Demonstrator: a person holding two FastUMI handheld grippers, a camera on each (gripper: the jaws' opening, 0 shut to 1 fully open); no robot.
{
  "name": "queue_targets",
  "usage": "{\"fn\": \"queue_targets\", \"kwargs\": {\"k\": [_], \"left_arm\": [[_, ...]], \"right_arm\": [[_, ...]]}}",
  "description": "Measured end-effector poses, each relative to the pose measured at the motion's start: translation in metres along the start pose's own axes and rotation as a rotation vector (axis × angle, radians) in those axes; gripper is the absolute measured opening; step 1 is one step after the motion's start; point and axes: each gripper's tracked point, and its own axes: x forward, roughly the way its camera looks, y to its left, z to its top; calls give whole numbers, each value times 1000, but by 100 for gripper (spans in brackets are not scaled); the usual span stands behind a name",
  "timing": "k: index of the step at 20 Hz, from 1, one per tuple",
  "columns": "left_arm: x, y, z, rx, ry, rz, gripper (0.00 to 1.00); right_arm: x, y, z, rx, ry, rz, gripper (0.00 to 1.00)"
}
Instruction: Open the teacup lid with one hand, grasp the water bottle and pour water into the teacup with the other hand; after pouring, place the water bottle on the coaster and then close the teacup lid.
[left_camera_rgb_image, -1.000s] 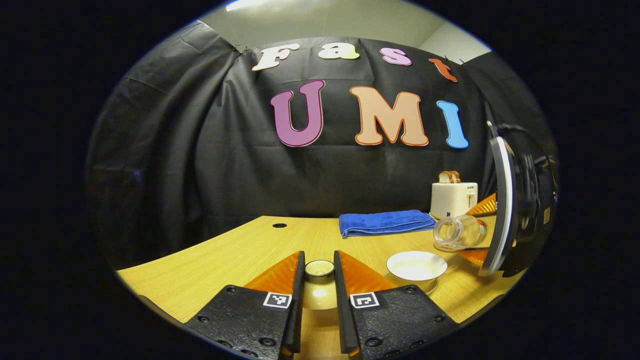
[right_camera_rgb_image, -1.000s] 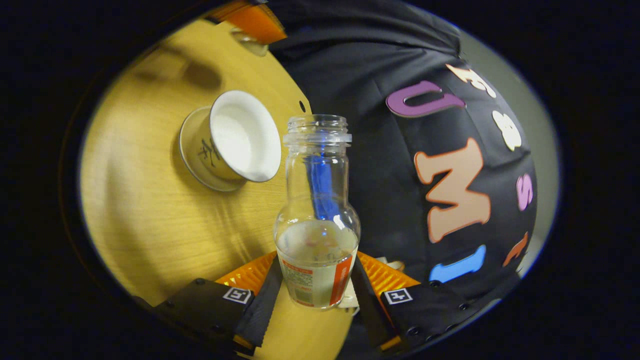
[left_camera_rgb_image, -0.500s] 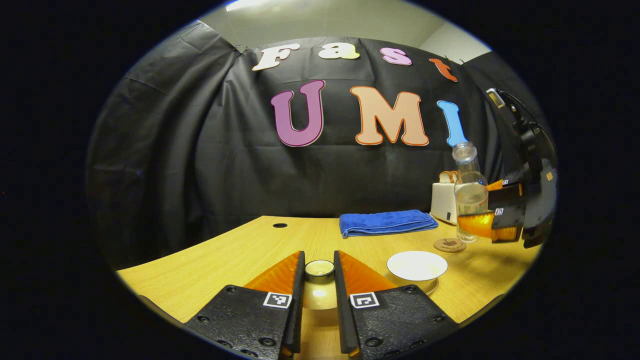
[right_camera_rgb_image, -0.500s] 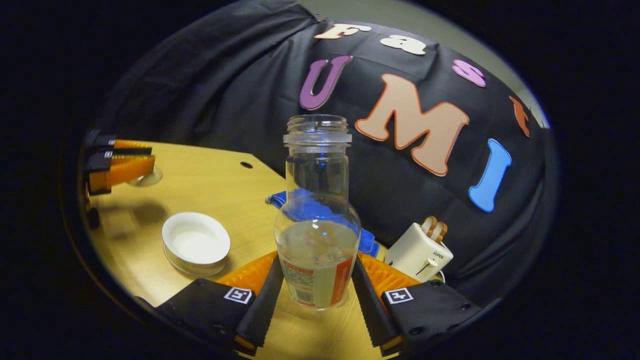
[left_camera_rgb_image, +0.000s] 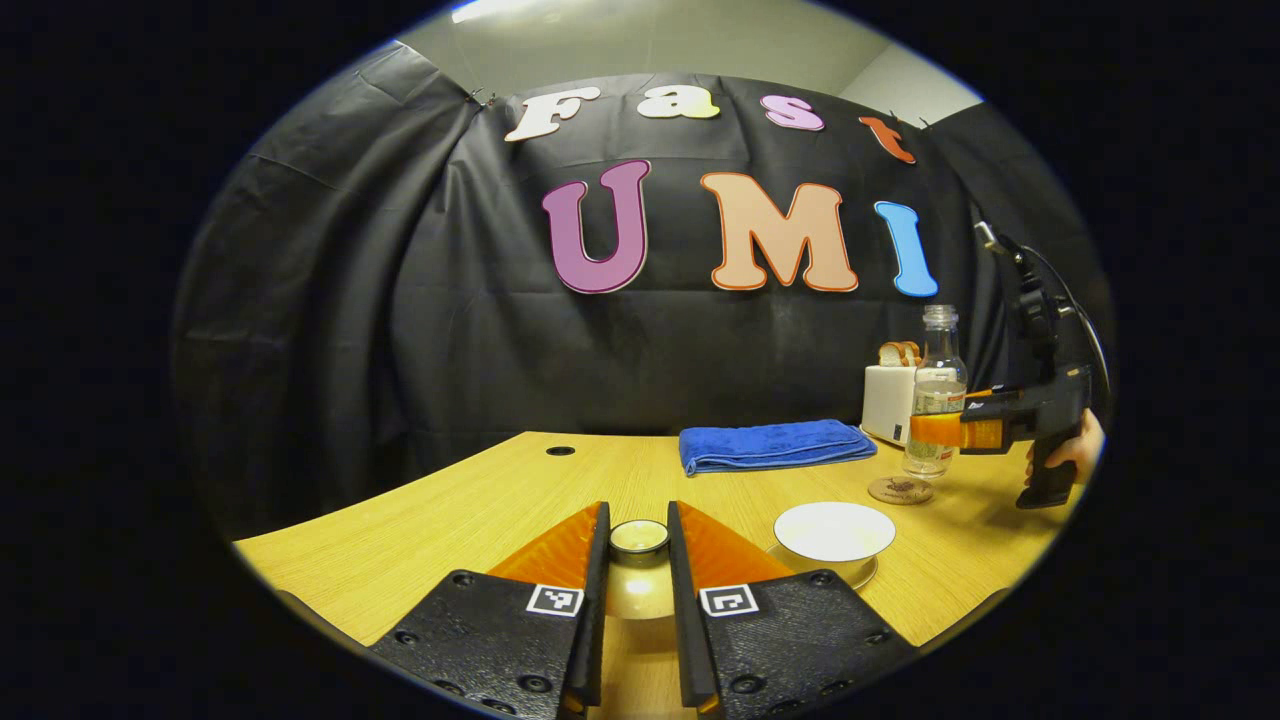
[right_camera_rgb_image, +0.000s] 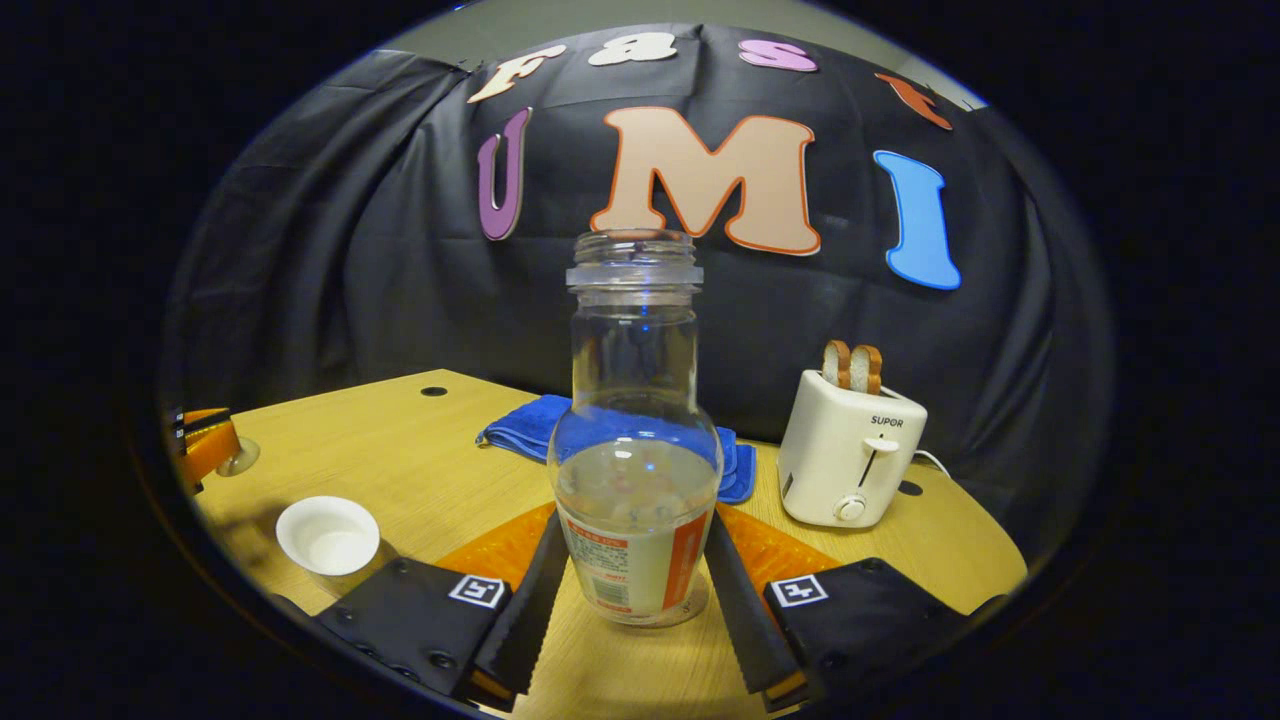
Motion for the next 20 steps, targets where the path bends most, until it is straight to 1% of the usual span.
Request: {"fn": "queue_targets", "kwargs": {"k": [2, 4, 5, 6, 7, 13, 14, 17, 18, 19, 20], "left_arm": [[-1, 0, 0, 0, 1, 0, 28], [0, 0, -1, 0, 1, 0, 28], [0, 0, -1, 0, 1, 0, 28], [-1, 0, 0, 0, 1, 0, 28], [-1, 0, -1, -1, 0, 0, 28], [0, 0, -1, -1, 0, 0, 28], [0, 0, -1, -1, 0, 0, 28], [-1, 0, -1, -1, 0, 0, 28], [0, 0, -1, -1, 0, 0, 28], [0, 0, -1, -1, 0, 0, 28], [0, 0, -1, -1, 0, 0, 28]], "right_arm": [[10, -3, -6, 36, 5, -3, 80], [17, -10, -14, 42, 14, -23, 80], [20, -11, -15, 39, 16, -30, 81], [22, -13, -17, 31, 16, -36, 79], [23, -12, -18, 23, 14, -39, 81], [28, -11, -30, 25, 37, -38, 80], [28, -12, -31, 26, 39, -40, 82], [29, -12, -32, 23, 42, -44, 81], [29, -13, -33, 21, 45, -45, 82], [27, -12, -33, 19, 46, -45, 80], [29, -12, -34, 19, 46, -47, 82]]}}
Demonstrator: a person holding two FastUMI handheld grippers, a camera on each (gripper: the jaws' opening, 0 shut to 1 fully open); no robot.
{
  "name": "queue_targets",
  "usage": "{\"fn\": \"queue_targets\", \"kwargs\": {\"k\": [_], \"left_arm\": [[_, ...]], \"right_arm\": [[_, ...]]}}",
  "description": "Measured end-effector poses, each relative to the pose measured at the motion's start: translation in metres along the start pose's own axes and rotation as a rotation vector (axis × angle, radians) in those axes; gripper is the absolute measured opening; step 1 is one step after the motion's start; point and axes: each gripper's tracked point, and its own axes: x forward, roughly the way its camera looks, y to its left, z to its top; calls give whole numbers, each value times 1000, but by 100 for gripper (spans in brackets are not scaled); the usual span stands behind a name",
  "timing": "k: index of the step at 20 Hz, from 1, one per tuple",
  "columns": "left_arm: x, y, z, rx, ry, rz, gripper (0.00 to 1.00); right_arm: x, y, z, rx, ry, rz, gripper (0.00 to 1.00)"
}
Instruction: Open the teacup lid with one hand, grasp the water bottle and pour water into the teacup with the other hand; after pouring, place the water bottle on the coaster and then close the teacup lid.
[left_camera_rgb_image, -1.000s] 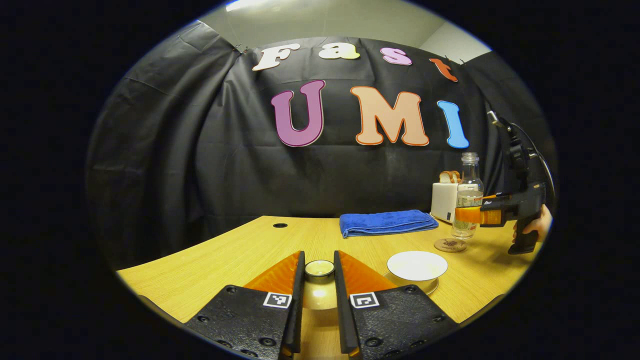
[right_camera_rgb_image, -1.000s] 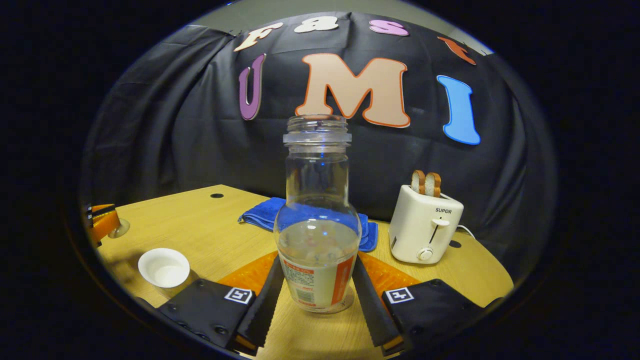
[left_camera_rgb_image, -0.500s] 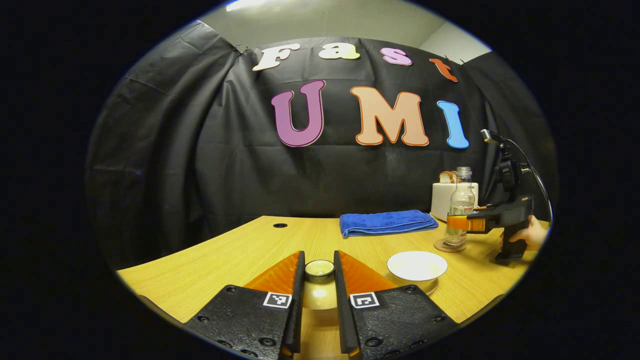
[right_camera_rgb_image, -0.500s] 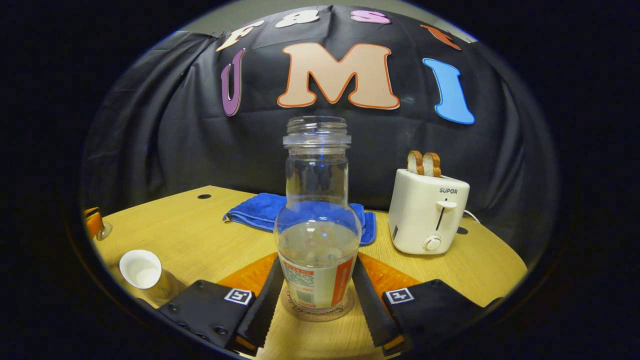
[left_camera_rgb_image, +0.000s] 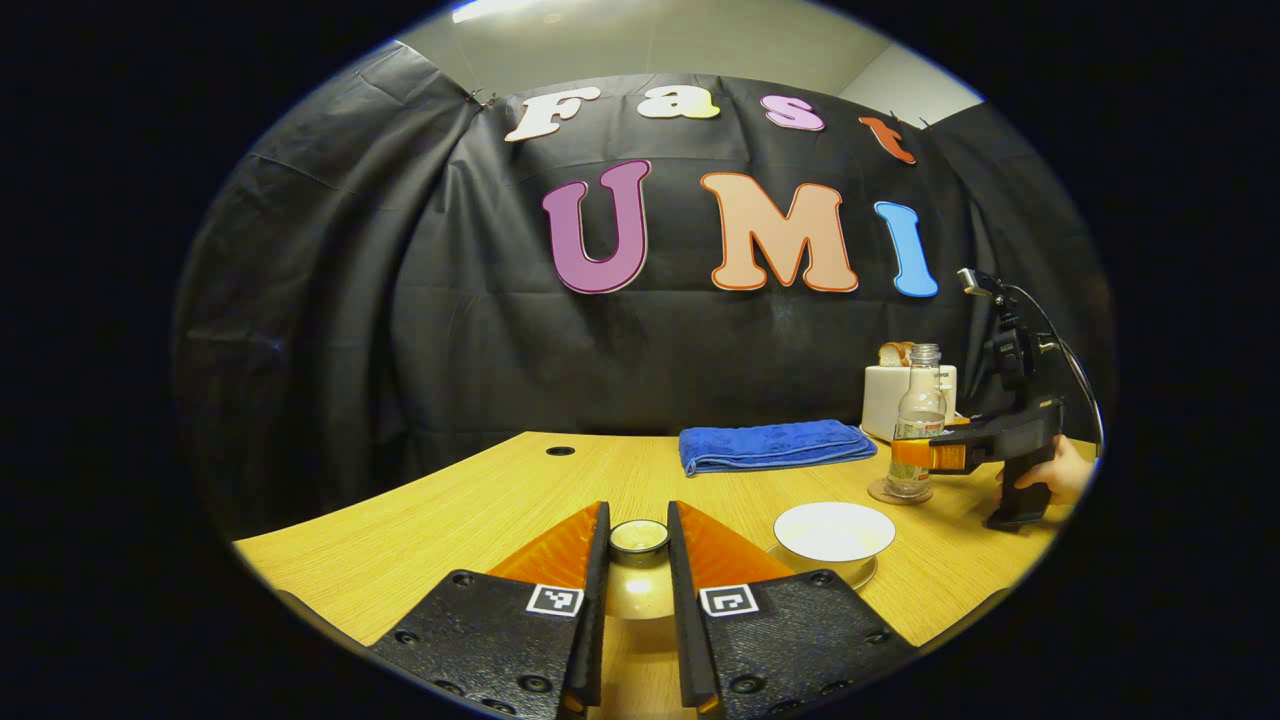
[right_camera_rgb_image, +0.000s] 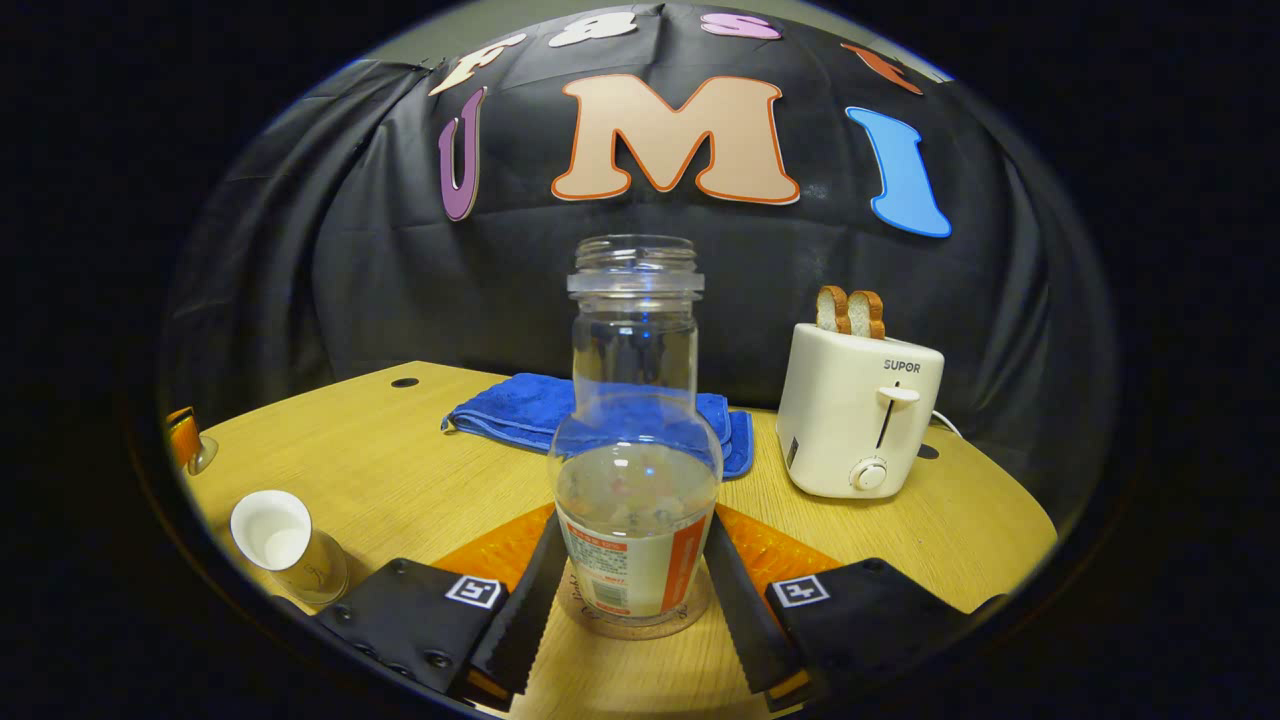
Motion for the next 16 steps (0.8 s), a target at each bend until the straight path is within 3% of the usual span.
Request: {"fn": "queue_targets", "kwargs": {"k": [4, 5, 6, 7, 10, 11, 16], "left_arm": [[0, 0, 0, 0, 0, 0, 28], [0, 0, 0, 0, 0, 0, 28], [0, 0, 0, 0, 0, 0, 28], [0, 0, 0, 0, 0, 0, 28], [0, 0, 0, -1, 1, 0, 28], [0, -1, 0, -1, 1, 0, 28], [1, -1, 0, 0, 4, -2, 28]], "right_arm": [[0, -2, -6, -3, 20, -10, 83], [0, 0, -7, 0, 22, -3, 87], [0, 1, -7, 4, 22, 2, 81], [-2, 1, -7, 6, 21, 1, 89], [-8, 1, -6, 17, 8, 7, 85], [-10, 1, -6, 23, 5, 11, 89], [-32, 0, -3, 48, -39, 32, 93]]}}
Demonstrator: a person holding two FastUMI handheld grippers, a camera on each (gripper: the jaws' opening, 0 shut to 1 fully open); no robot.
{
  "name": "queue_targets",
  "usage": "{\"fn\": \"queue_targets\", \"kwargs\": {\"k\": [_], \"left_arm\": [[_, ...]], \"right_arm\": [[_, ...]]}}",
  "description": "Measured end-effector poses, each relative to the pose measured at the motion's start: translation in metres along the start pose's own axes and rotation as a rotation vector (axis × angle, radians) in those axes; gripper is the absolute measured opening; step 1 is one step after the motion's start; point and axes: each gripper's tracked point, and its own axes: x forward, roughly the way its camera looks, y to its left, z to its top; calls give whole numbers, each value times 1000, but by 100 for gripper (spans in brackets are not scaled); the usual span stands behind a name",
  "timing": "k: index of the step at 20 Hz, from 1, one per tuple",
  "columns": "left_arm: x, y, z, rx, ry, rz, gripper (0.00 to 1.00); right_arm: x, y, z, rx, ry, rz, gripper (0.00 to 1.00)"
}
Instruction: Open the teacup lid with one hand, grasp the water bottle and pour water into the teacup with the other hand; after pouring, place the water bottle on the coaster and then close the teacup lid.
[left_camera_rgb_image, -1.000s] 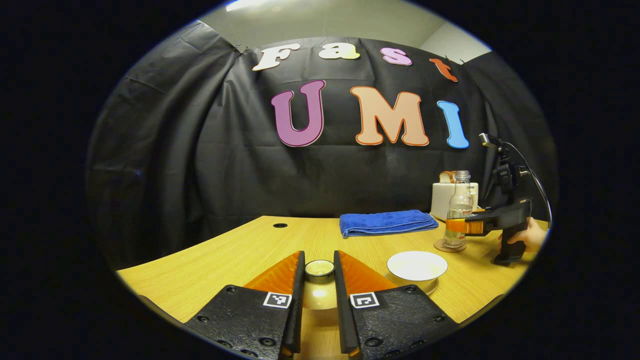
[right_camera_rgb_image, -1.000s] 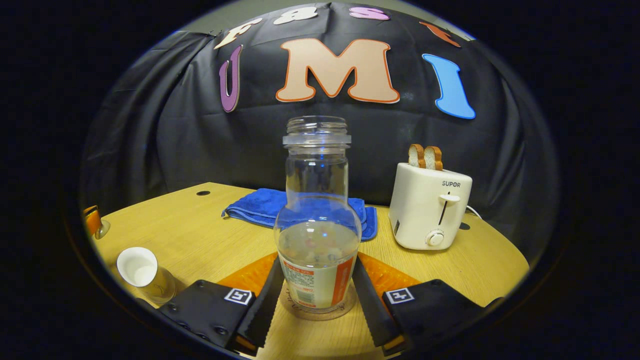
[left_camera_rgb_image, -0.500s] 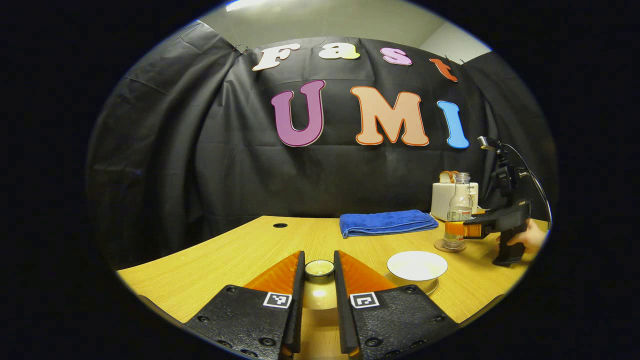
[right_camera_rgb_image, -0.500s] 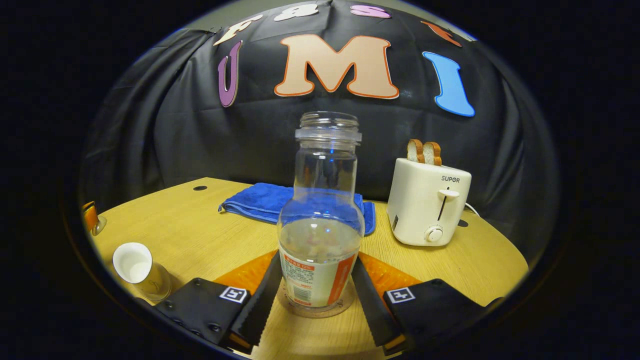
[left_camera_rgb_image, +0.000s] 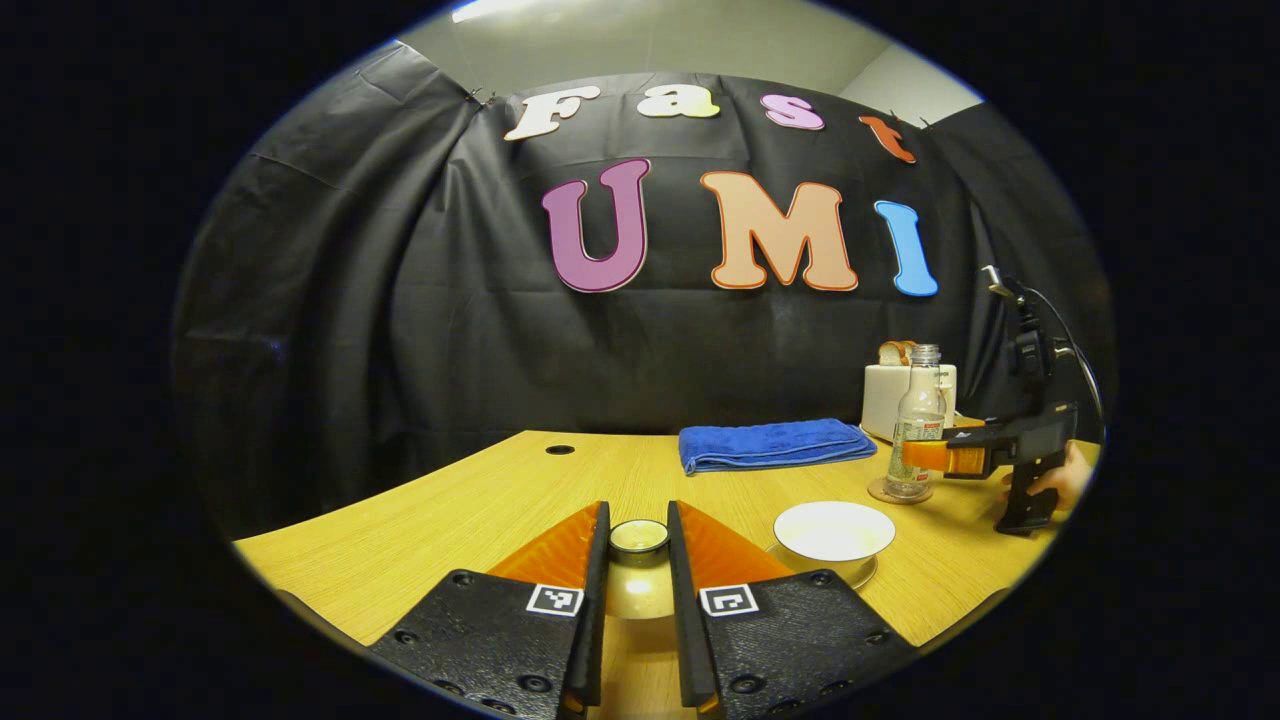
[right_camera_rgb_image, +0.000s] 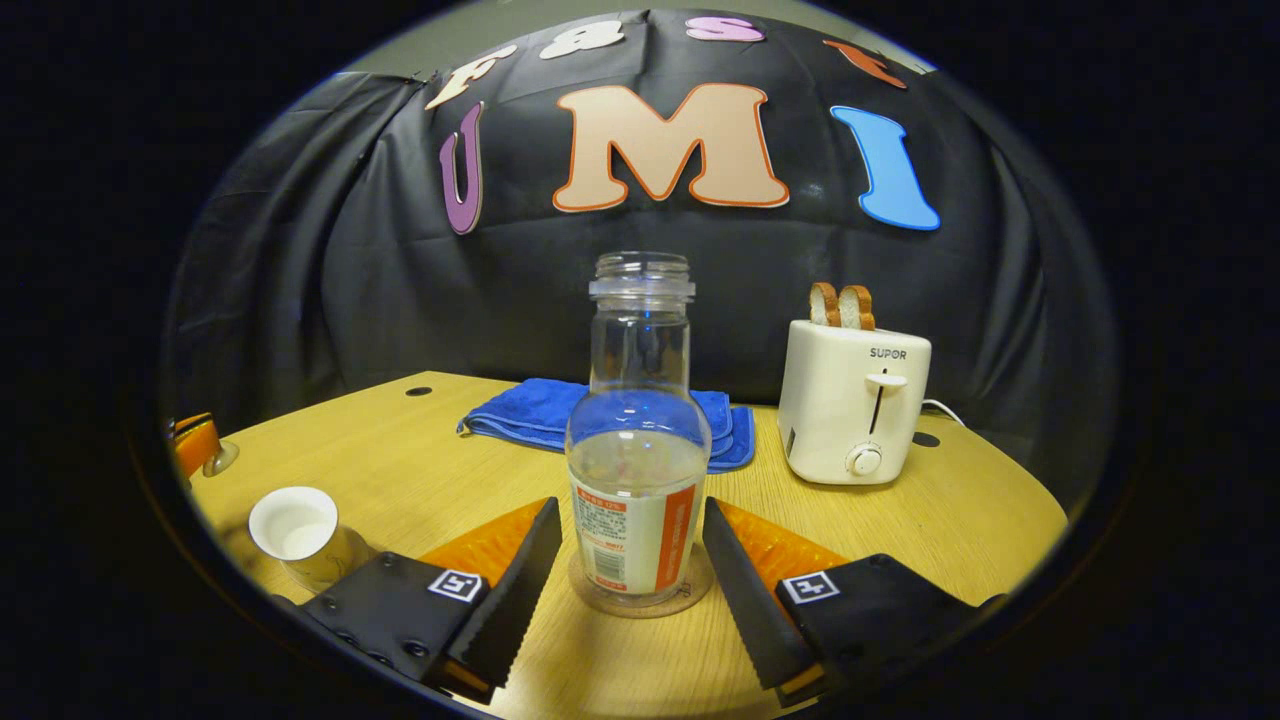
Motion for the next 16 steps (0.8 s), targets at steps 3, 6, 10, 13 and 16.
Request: {"fn": "queue_targets", "kwargs": {"k": [3, 6, 10, 13, 16], "left_arm": [[0, -3, 0, -1, -1, -15, 28], [4, -13, 0, -1, -1, -48, 28], [12, -32, 0, -1, 1, -100, 28], [19, -49, -1, -1, 2, -142, 28], [24, -62, -1, -1, 4, -164, 28]], "right_arm": [[-18, 3, -2, 15, -13, 16, 93], [-37, 5, 1, 17, -42, 38, 92], [-62, 6, 9, 25, -116, 72, 92], [-79, 5, 14, 29, -168, 91, 92], [-89, 5, 14, 29, -193, 104, 92]]}}
